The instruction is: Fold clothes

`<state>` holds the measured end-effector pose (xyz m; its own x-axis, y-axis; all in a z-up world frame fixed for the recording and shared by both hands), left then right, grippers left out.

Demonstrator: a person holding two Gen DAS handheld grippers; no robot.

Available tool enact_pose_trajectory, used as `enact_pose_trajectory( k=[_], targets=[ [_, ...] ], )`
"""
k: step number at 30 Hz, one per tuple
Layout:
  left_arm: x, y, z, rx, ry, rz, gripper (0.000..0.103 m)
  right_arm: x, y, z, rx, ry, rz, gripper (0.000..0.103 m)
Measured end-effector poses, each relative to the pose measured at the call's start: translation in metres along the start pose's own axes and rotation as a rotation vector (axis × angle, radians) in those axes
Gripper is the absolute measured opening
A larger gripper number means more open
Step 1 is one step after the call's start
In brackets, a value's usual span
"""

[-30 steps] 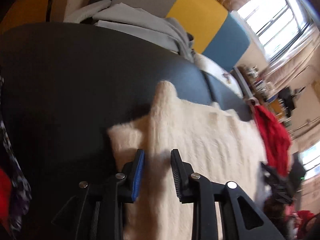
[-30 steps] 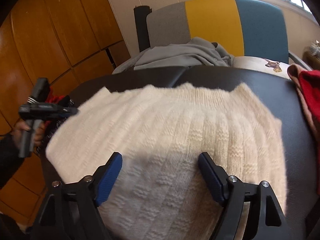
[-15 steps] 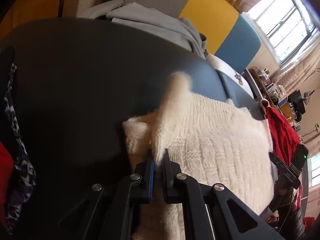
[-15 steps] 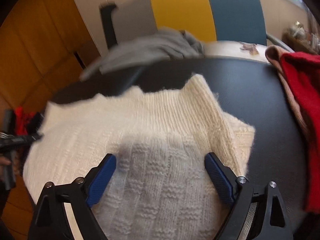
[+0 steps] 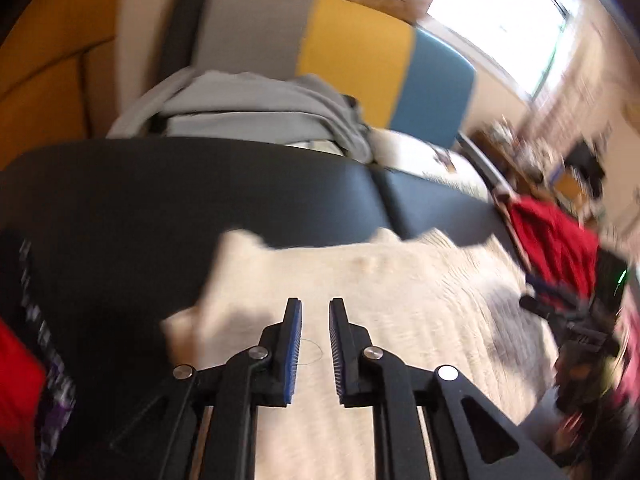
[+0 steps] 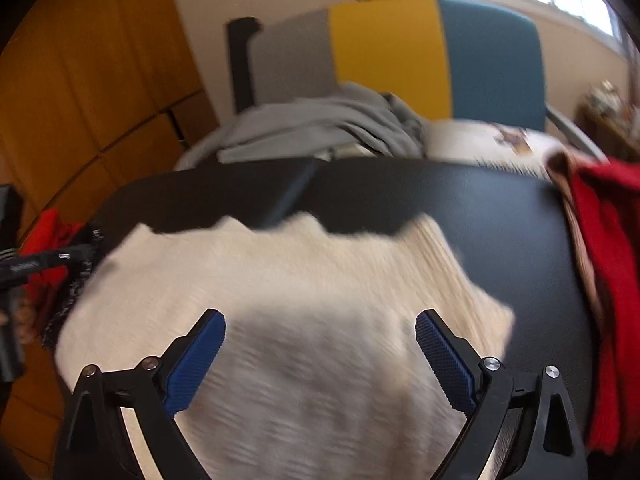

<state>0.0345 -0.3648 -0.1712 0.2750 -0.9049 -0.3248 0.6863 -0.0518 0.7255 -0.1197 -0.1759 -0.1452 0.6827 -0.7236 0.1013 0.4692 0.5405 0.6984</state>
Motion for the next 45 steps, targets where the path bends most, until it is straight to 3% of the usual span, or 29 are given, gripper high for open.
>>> enact_pose_trajectory(
  k=[3, 5, 6, 8, 12, 15, 17, 18, 19, 20, 23, 24, 25, 29, 34, 39, 45],
  targets=[
    [-0.017, -0.028, 0.005, 0.095, -0.044, -0.071, 0.017, 0.028, -0.006, 0.005, 0.031, 0.058, 0.063, 0.097],
    [-0.023, -0.049, 0.008, 0.197, 0.002, -0.178, 0.022, 0.039, -0.013, 0.002, 0.060, 0.074, 0.079, 0.097],
    [-0.022, -0.060, 0.012, 0.238, 0.028, -0.187, 0.023, 0.043, -0.014, 0.001, 0.066, 0.080, 0.094, 0.097],
    [-0.015, -0.075, 0.014, 0.266, -0.016, -0.109, 0.026, 0.046, -0.015, -0.002, 0.062, 0.063, 0.116, 0.097],
    [-0.020, -0.092, 0.002, 0.312, -0.089, -0.073, 0.028, 0.053, -0.020, 0.002, 0.063, 0.001, 0.179, 0.097],
    [-0.024, -0.091, -0.004, 0.267, -0.153, -0.050, 0.028, 0.065, -0.032, 0.013, 0.076, 0.004, 0.210, 0.095],
    [-0.024, -0.089, -0.008, 0.231, -0.170, -0.050, 0.021, 0.077, -0.047, 0.012, 0.120, 0.040, 0.208, 0.085],
    [-0.022, -0.087, -0.010, 0.215, -0.154, -0.054, 0.013, 0.081, -0.057, 0.009, 0.152, 0.064, 0.189, 0.070],
    [-0.018, -0.085, -0.010, 0.198, -0.129, -0.060, 0.006, 0.083, -0.065, 0.005, 0.174, 0.082, 0.161, 0.048],
    [-0.014, -0.085, -0.009, 0.181, -0.097, -0.066, 0.005, 0.084, -0.072, 0.001, 0.189, 0.096, 0.130, 0.039],
    [-0.011, -0.084, -0.001, 0.126, -0.068, -0.064, 0.003, 0.087, -0.082, -0.003, 0.206, 0.128, 0.071, 0.026],
    [-0.014, -0.081, 0.003, 0.100, -0.063, -0.071, 0.003, 0.088, -0.080, -0.002, 0.197, 0.134, 0.065, 0.008],
    [-0.019, -0.078, 0.008, 0.070, -0.056, -0.082, 0.003, 0.089, -0.076, 0.000, 0.184, 0.138, 0.064, 0.005],
    [-0.030, -0.062, 0.034, -0.037, -0.071, -0.101, 0.003, 0.091, -0.063, 0.011, 0.131, 0.153, 0.053, 0.005],
    [-0.017, -0.092, 0.032, 0.002, -0.050, -0.057, 0.003, 0.082, -0.067, 0.028, 0.094, 0.129, 0.021, 0.004],
    [-0.004, -0.104, 0.021, 0.027, 0.026, -0.062, 0.004, 0.074, -0.101, 0.009, 0.166, 0.079, 0.034, 0.004],
    [-0.009, -0.108, 0.018, 0.032, -0.001, -0.037, 0.006, 0.070, -0.098, 0.011, 0.156, 0.045, 0.050, 0.004]
  ],
)
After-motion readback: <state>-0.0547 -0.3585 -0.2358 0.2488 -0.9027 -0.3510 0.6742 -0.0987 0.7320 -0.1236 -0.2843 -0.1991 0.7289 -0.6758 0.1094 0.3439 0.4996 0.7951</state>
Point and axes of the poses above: each gripper's, at about its wrist camera, not at the fingertips, and y roughly against the way its jaws point, x to its left, z to its top, the point moved 10 cm from there along -y, roughly the way its jaws point, and after that the axes turned 7 degrees about -z, right-handed, at the moved point
